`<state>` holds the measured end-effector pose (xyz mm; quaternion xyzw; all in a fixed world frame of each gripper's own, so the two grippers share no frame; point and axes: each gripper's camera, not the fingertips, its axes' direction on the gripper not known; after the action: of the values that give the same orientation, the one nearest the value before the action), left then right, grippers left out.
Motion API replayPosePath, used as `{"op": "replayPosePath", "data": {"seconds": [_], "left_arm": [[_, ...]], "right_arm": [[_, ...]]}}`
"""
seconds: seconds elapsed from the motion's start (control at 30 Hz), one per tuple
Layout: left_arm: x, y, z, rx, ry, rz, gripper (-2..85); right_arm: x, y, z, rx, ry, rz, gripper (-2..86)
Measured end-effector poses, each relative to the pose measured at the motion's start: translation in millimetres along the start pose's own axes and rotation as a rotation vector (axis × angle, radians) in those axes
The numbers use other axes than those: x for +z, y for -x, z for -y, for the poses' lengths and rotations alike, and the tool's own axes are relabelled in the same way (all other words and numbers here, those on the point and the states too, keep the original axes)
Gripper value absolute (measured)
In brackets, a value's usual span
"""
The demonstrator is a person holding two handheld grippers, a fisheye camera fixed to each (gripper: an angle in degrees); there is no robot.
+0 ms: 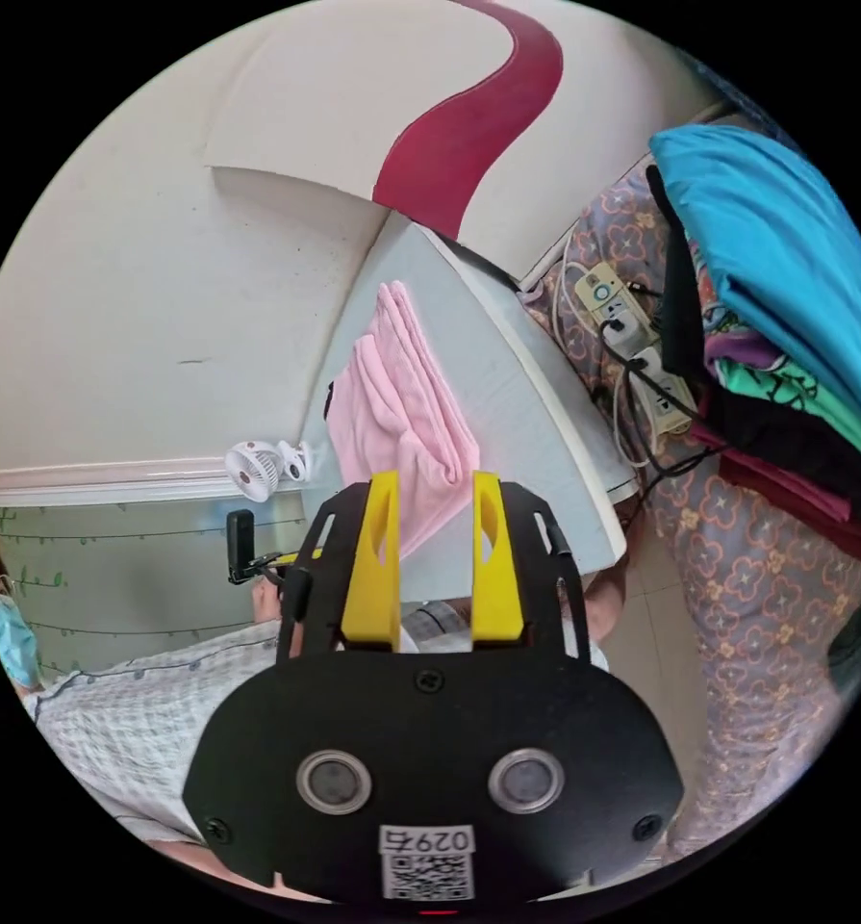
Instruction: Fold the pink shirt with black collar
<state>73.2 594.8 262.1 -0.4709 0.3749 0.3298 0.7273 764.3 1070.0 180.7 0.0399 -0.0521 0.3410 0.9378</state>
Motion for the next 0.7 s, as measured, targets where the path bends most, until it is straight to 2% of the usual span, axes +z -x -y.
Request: {"op": "replayPosePath", "data": {"seconds": [0.1,0.2,0.33,0.47,0.7], "left_arm": [[24.6,-2.4,8.5,-0.025,0.033,0.069,7.6],[36.4,4.9,8.5,-0.073,0.003,0.063,10.2],[51.0,33.4,7.0,-0.148,-0.077,-0.099,12.6],[78.6,57.3,19.9,-0.179,-0.067,-0.278,13.1],[126.5,78.8,34.7,-0.176,-0.009,-0.38,4.1]], "right_arm": [[-7.5,6.5,9.9,-0.066,0.106,-0.091,13.4],[-3.2,9.4,20.2,-0.113,0.216,-0.123,12.8],[-23.8,2.1,24.0,-0.089,0.233,-0.125,7.9],[-51.1,-15.5,19.0,-0.024,0.253,-0.072,4.1],[-118.1,-47.6,-37.1,0.107,0.199,0.009,1.6]]}}
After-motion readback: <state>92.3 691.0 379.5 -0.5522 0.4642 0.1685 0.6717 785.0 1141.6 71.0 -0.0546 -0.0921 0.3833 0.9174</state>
